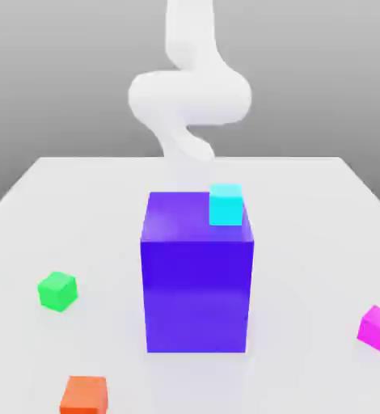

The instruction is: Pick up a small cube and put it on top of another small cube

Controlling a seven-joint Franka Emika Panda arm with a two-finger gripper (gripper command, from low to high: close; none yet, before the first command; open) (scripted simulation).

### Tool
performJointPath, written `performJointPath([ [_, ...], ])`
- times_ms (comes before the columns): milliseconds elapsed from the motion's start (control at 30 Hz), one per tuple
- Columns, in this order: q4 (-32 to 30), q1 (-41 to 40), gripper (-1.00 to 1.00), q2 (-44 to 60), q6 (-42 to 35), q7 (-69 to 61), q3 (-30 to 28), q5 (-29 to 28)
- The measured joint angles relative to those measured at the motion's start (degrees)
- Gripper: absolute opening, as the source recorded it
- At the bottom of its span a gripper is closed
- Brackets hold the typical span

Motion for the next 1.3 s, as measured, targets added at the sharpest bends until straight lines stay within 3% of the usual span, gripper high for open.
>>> performJointPath([
  [567, -5.06, 18.41, 0.00, 29.38, 11.98, -42.42, 2.09, -3.23],
  [1033, -9.18, 27.89, 0.00, 53.33, 21.75, -77.49, 9.30, -5.15],
  [1233, -7.66, 31.15, 0.00, 65.24, 29.99, -78.42, 7.04, -9.46],
  [1267, -7.40, 31.43, -1.00, 66.45, 30.90, -78.03, 6.65, -9.99],
  [1300, -7.40, 31.43, -1.00, 66.45, 30.90, -78.03, 6.65, -9.99],
])
